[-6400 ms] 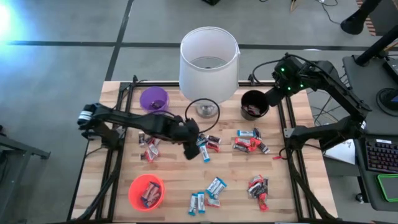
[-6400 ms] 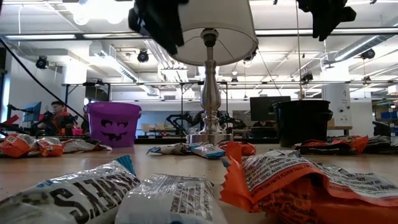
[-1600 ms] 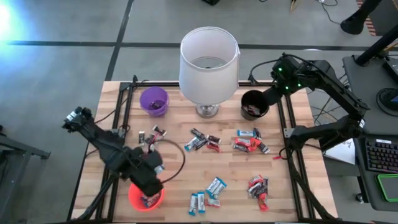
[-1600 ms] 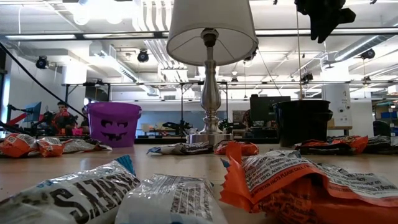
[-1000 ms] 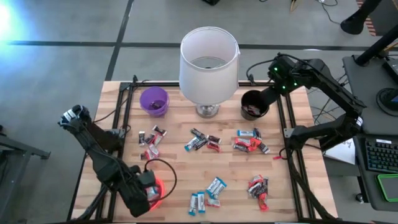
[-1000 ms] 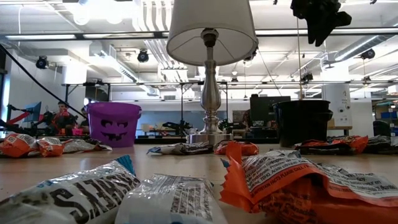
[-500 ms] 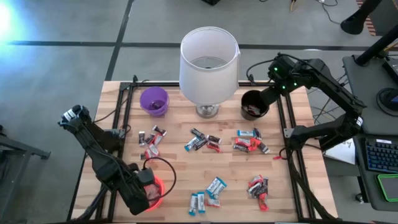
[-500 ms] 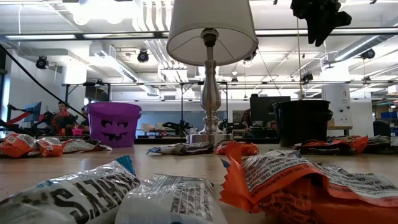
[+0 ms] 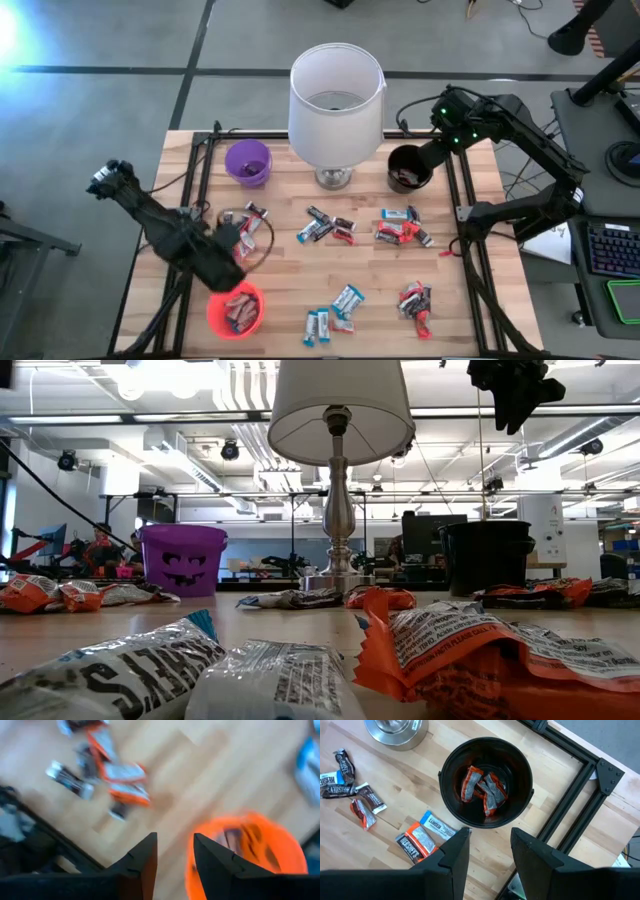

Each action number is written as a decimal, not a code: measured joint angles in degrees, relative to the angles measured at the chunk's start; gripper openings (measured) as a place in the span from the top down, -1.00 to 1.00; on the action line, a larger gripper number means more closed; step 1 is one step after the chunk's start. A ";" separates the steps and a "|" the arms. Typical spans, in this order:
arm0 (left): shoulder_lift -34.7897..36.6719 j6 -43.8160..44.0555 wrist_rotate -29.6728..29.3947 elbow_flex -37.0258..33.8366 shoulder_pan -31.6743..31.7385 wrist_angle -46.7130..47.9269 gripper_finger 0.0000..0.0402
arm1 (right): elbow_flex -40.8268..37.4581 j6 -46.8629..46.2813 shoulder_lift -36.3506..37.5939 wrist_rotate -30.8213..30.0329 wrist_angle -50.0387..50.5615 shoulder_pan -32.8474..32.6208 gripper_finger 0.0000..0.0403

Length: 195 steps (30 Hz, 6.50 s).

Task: Organize candy in baskets
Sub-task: Put the brown chocolate bar into the purple bucket

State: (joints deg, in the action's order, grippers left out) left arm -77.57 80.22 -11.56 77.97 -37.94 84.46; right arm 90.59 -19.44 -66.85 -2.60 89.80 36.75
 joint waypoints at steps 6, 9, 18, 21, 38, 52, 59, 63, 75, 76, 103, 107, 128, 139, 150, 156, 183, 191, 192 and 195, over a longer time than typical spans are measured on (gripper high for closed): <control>7.18 2.29 -2.48 -4.78 12.19 1.09 0.49 | 0.00 0.57 0.00 -0.01 0.00 0.00 0.32; 10.28 4.94 -2.48 -7.98 18.55 -0.15 0.49 | 0.00 0.68 0.00 -0.01 0.00 0.00 0.32; 13.00 4.72 -2.48 -17.01 30.39 -3.40 0.49 | 0.00 0.52 0.00 -0.01 -0.02 0.01 0.32; 12.85 4.73 -2.32 -20.31 32.66 -3.48 0.49 | 0.00 0.53 0.00 -0.01 -0.02 0.02 0.32; 17.39 1.58 6.64 -34.43 41.39 -10.33 0.49 | 0.00 1.27 0.49 0.03 0.20 0.00 0.32; 14.83 1.75 6.52 -36.36 42.19 -12.76 0.49 | 0.00 1.42 0.90 0.03 0.22 0.00 0.32; 14.50 5.01 6.30 -37.01 42.19 -14.27 0.49 | 0.00 1.42 0.90 0.03 0.22 0.00 0.32; 13.99 4.75 6.27 -37.29 42.19 -16.55 0.49 | 0.00 1.21 0.90 0.03 0.22 0.00 0.32; 8.07 -2.16 5.99 -37.37 41.89 -17.11 0.49 | 0.00 0.46 0.90 0.06 0.22 0.00 0.32; 7.70 -4.78 5.99 -37.37 41.74 -17.65 0.49 | 0.00 0.41 0.90 0.06 0.22 0.00 0.32; 7.97 -20.60 6.54 -42.64 41.80 -25.52 0.49 | 0.00 -2.51 0.87 1.26 0.22 -0.03 0.32; 7.97 -19.35 6.54 -43.59 41.80 -25.52 0.49 | 0.00 -2.51 0.87 1.35 0.22 -0.07 0.32; 7.97 -16.24 6.48 -47.90 42.28 -30.16 0.57 | 0.00 -3.54 0.85 1.56 0.22 -0.50 0.32; 8.02 -18.21 5.75 -48.41 42.34 -30.55 0.98 | 0.00 -3.56 0.85 1.58 0.22 -0.76 0.32; 8.79 -24.07 9.53 -43.39 42.08 -25.34 1.00 | 0.00 -3.54 0.85 1.58 0.22 -0.76 0.32; 10.27 -28.71 9.36 -36.58 41.95 -19.26 1.00 | 0.00 -3.54 0.85 1.56 0.22 -0.76 0.32; 15.25 -48.27 -12.98 -16.12 58.95 -14.92 1.00 | 0.00 -3.54 0.81 1.55 0.22 -0.74 0.32; 13.82 -59.74 -13.00 -16.12 64.90 -24.68 1.00 | 0.00 -3.54 0.74 1.56 0.22 -0.74 0.32; 13.55 -60.31 -13.00 -16.12 65.12 -24.75 1.00 | 0.00 -3.54 0.74 1.56 0.22 -0.74 0.32; 12.70 -62.48 -12.05 -16.12 65.25 -25.06 1.00 | 0.00 -3.66 0.74 1.56 0.22 -0.74 0.32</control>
State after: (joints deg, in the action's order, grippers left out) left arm -64.87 17.74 -23.61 61.84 27.31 59.39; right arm 90.59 -23.10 -66.11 -1.04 90.02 36.01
